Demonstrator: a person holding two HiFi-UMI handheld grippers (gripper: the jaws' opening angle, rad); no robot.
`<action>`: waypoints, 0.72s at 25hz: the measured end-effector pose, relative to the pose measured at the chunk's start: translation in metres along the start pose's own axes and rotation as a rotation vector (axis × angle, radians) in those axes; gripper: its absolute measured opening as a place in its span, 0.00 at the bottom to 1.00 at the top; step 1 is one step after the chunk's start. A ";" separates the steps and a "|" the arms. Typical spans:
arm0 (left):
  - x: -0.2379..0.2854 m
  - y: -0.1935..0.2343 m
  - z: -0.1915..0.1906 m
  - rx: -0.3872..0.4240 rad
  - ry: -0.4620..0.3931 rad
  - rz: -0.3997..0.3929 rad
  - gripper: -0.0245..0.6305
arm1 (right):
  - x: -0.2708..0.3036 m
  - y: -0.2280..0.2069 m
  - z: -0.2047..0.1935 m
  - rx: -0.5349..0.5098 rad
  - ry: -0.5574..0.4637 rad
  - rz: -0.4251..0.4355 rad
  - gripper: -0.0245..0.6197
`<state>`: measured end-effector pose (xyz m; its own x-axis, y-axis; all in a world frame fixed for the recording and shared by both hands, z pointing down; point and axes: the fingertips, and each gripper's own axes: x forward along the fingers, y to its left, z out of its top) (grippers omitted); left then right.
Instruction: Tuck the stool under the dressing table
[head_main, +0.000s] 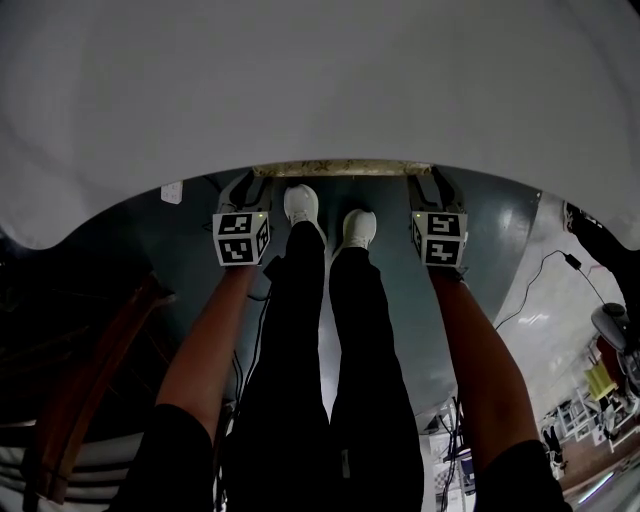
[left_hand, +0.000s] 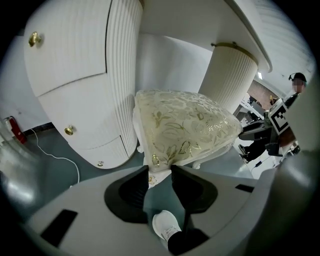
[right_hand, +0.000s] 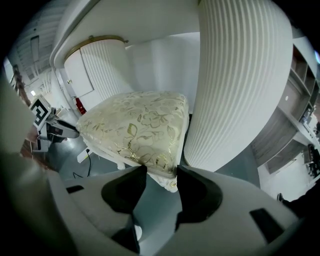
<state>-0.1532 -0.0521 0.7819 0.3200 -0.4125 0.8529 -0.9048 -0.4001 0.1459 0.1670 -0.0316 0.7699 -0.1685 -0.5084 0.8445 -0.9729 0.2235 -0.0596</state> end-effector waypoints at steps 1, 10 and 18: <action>0.001 -0.003 0.001 0.004 0.001 -0.006 0.26 | -0.001 -0.003 -0.001 -0.002 0.001 -0.004 0.36; 0.009 -0.012 0.018 -0.009 0.013 -0.012 0.26 | 0.001 -0.021 0.009 0.033 0.005 -0.029 0.36; 0.013 -0.012 0.021 -0.001 0.032 -0.010 0.26 | 0.002 -0.023 0.009 0.044 0.008 -0.058 0.35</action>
<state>-0.1320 -0.0695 0.7805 0.3197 -0.3825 0.8669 -0.9020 -0.4031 0.1548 0.1878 -0.0458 0.7683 -0.1109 -0.5128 0.8513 -0.9870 0.1571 -0.0340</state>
